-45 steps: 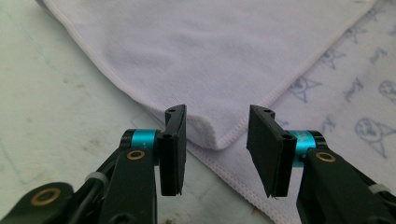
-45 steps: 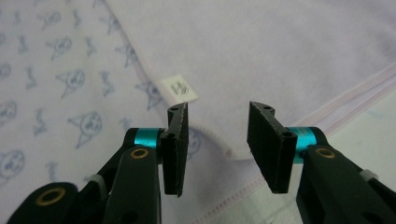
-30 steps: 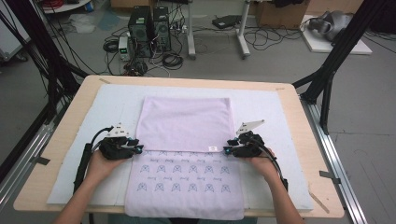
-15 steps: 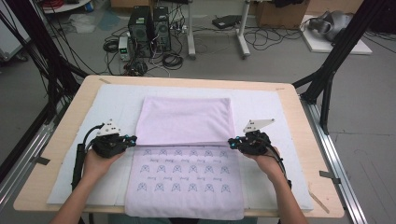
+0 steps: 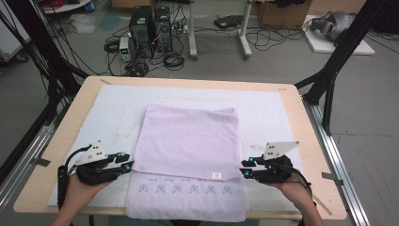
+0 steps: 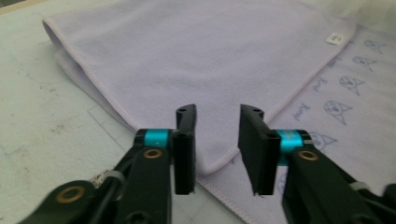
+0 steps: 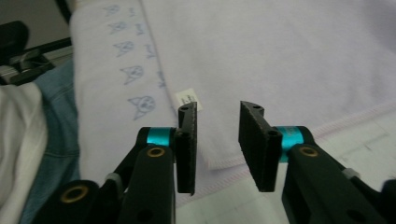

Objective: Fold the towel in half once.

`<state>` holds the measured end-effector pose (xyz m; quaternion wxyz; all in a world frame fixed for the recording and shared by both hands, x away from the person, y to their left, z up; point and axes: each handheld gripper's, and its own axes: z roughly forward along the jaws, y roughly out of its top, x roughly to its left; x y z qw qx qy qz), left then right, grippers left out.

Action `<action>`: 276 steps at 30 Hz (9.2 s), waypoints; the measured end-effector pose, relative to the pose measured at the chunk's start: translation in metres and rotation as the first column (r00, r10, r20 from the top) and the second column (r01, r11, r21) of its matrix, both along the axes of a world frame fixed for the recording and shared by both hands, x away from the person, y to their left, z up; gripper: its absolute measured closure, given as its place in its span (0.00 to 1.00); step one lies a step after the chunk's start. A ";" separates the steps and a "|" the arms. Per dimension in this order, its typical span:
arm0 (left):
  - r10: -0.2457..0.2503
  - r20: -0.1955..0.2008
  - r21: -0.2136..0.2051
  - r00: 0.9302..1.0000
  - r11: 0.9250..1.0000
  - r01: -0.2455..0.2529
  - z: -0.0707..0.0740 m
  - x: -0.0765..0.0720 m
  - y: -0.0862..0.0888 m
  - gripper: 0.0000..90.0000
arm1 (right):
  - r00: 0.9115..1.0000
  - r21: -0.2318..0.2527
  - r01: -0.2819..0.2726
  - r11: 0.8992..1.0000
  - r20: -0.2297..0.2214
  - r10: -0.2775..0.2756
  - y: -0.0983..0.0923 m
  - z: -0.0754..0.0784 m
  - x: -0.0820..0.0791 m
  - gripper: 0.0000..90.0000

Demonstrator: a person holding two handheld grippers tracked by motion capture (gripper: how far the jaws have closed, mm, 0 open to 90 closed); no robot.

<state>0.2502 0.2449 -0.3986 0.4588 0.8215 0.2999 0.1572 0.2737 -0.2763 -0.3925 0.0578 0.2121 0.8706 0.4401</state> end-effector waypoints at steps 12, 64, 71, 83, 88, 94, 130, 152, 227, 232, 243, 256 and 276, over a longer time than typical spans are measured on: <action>-0.019 -0.061 0.101 0.998 0.995 0.026 -0.032 0.034 -0.023 0.77 | 0.999 -0.052 0.025 0.998 -0.023 -0.026 0.033 -0.037 0.025 0.66; -0.123 -0.071 0.125 0.990 0.983 0.131 -0.045 -0.004 -0.032 0.75 | 0.997 -0.115 -0.073 0.991 -0.044 0.069 0.047 -0.045 0.011 0.72; -0.120 -0.022 0.137 0.993 0.983 0.122 -0.039 -0.014 -0.032 0.98 | 0.999 -0.085 -0.040 0.996 -0.037 0.037 0.045 -0.051 0.008 0.93; -0.125 -0.050 0.078 0.991 0.989 0.129 -0.022 -0.028 -0.018 0.72 | 0.999 -0.065 -0.043 0.997 -0.030 0.041 0.039 -0.042 0.007 0.81; -0.030 -0.033 0.054 0.999 0.998 0.032 -0.016 0.008 -0.016 0.66 | 0.999 -0.053 0.033 0.998 0.010 -0.033 0.033 -0.026 0.027 0.74; 0.147 -0.003 0.060 0.989 0.987 -0.146 -0.012 0.077 -0.015 0.64 | 0.989 -0.037 0.145 0.989 0.018 -0.144 0.025 -0.012 0.083 0.62; 0.430 0.158 0.074 0.889 0.892 -0.445 0.081 0.218 -0.040 0.72 | 0.913 -0.035 0.390 0.920 0.145 -0.382 0.043 0.057 0.199 0.70; 0.193 0.032 0.062 0.981 0.979 -0.195 0.004 0.091 -0.006 0.52 | 0.984 -0.053 0.150 0.987 0.101 -0.144 0.061 0.016 0.096 0.48; -0.048 -0.043 0.116 0.998 0.992 0.053 -0.051 -0.025 -0.005 0.49 | 0.993 -0.113 -0.103 0.988 0.051 0.110 0.048 -0.055 -0.027 0.70; -0.016 0.000 0.137 1.000 0.990 0.016 -0.050 -0.027 -0.004 0.82 | 0.993 -0.094 -0.087 0.992 0.066 0.093 0.043 -0.056 -0.024 0.92; -0.060 -0.010 0.117 0.998 0.991 0.061 -0.045 -0.039 -0.004 0.94 | 0.990 -0.055 -0.129 0.990 0.047 0.132 0.030 -0.046 -0.031 0.94; -0.068 -0.034 0.060 0.997 0.996 0.070 -0.038 -0.039 0.001 0.61 | 0.984 0.002 -0.154 0.988 -0.089 0.154 0.026 -0.046 -0.029 0.54; 0.036 -0.004 0.004 0.999 0.999 -0.036 -0.012 0.019 -0.001 0.43 | 0.989 0.046 0.145 0.988 0.009 -0.145 0.028 -0.024 0.021 0.30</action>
